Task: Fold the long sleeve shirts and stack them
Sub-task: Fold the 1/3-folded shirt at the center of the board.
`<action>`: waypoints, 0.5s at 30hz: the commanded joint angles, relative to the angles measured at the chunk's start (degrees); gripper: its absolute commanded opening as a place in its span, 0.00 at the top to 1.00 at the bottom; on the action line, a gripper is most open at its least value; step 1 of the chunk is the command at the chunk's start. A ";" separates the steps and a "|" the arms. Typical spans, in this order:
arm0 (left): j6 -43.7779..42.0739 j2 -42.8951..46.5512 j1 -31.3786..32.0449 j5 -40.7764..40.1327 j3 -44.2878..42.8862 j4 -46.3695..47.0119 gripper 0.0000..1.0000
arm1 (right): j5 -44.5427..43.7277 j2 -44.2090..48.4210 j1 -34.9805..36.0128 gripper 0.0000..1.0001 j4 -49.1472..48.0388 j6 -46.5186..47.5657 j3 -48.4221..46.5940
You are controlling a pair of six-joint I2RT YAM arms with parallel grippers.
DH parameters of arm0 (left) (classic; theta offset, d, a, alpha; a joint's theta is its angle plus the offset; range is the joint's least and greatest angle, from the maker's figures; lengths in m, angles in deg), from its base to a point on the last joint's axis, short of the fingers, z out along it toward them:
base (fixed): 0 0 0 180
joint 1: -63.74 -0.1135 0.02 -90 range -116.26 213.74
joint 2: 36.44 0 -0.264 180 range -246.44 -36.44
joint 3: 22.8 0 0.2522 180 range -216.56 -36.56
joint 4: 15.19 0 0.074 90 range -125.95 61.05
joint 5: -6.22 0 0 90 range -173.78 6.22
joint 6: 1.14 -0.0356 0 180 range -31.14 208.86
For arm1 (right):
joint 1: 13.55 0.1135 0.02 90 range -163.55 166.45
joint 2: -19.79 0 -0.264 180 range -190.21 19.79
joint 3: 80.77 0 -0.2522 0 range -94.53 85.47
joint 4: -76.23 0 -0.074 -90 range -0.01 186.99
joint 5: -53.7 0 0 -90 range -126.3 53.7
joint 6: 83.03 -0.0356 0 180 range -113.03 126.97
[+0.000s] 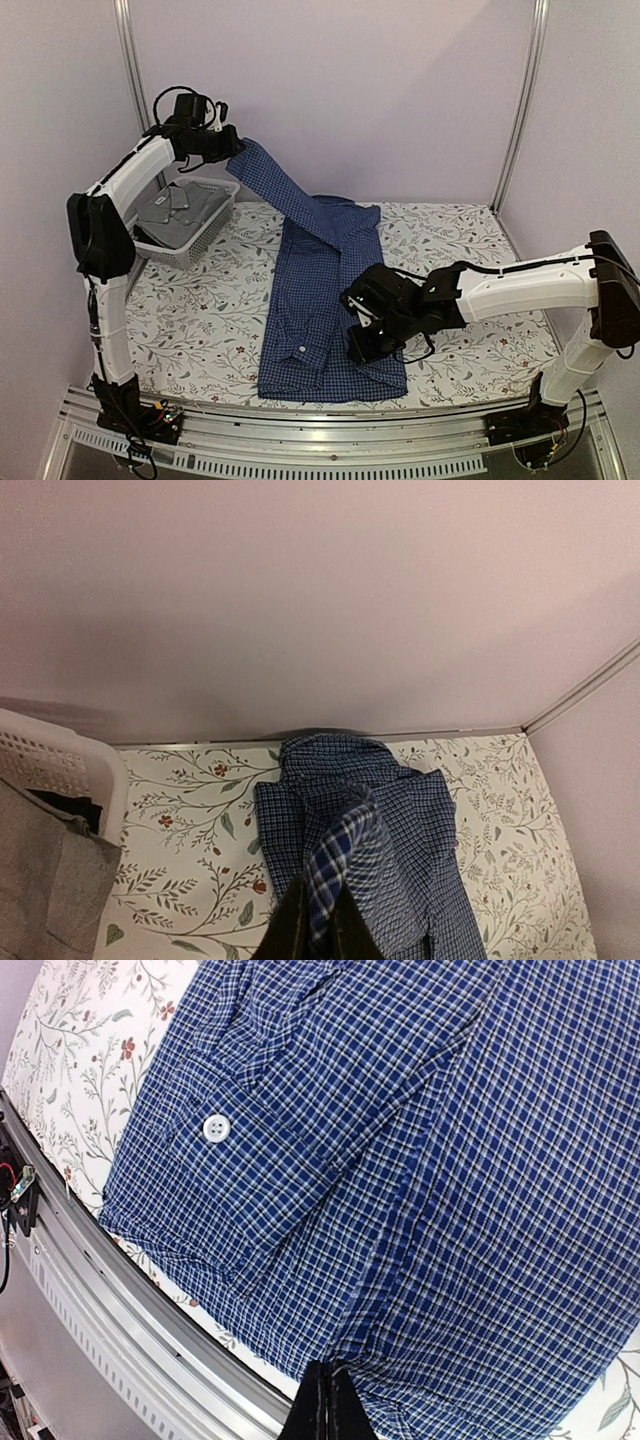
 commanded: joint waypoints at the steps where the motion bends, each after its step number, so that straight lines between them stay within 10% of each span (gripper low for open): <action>1: -0.96 1.59 -0.92 0.70 -1.06 -0.57 0.92 | 1.85 -2.35 -0.39 1.00 -1.76 1.18 -1.97; 15: -0.99 1.40 -1.11 0.87 -0.34 -0.59 0.92 | 2.33 -5.26 -0.57 1.00 -2.61 1.84 -4.48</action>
